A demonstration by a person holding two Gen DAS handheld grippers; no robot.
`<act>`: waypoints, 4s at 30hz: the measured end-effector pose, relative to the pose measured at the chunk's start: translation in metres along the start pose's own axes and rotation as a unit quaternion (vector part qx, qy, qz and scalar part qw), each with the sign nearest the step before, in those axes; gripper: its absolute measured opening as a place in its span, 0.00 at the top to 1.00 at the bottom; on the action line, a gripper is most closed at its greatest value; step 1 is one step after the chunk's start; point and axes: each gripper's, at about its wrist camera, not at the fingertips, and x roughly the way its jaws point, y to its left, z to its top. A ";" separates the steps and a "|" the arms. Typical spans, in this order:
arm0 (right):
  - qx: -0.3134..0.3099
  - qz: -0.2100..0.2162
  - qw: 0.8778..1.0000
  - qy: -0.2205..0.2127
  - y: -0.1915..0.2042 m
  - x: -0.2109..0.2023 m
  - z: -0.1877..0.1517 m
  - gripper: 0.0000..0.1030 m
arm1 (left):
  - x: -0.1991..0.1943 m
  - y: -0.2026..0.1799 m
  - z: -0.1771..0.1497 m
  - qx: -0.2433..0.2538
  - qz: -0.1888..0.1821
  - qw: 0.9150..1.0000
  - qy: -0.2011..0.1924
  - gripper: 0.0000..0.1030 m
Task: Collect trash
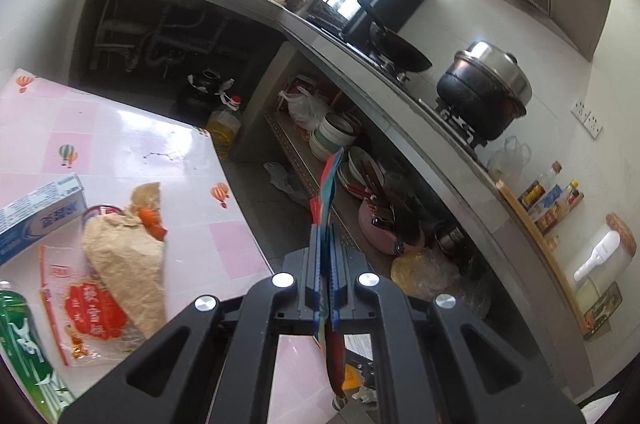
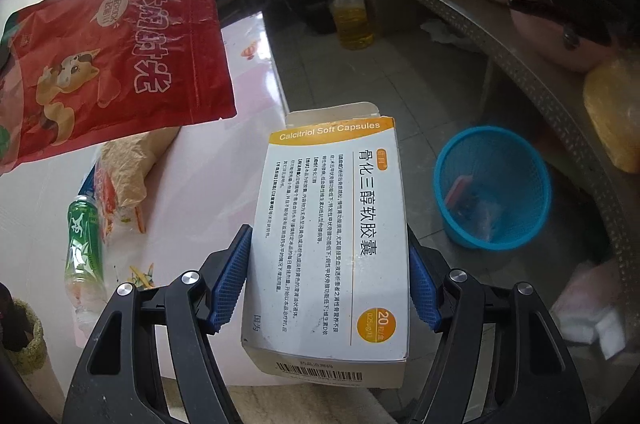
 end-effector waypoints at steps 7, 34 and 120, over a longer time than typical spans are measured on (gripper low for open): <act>0.063 -0.033 0.997 -0.002 -0.065 -0.004 -0.003 0.36 | 0.071 -0.037 -0.016 0.024 -0.008 0.998 0.050 0.97; 0.210 -0.134 0.969 0.011 -0.263 0.122 0.027 0.22 | 0.398 -0.117 -0.118 0.151 0.105 0.948 0.260 0.67; -0.155 0.182 0.970 0.036 0.155 0.103 0.122 0.50 | -0.074 0.061 -0.099 -0.002 0.232 0.972 -0.033 0.33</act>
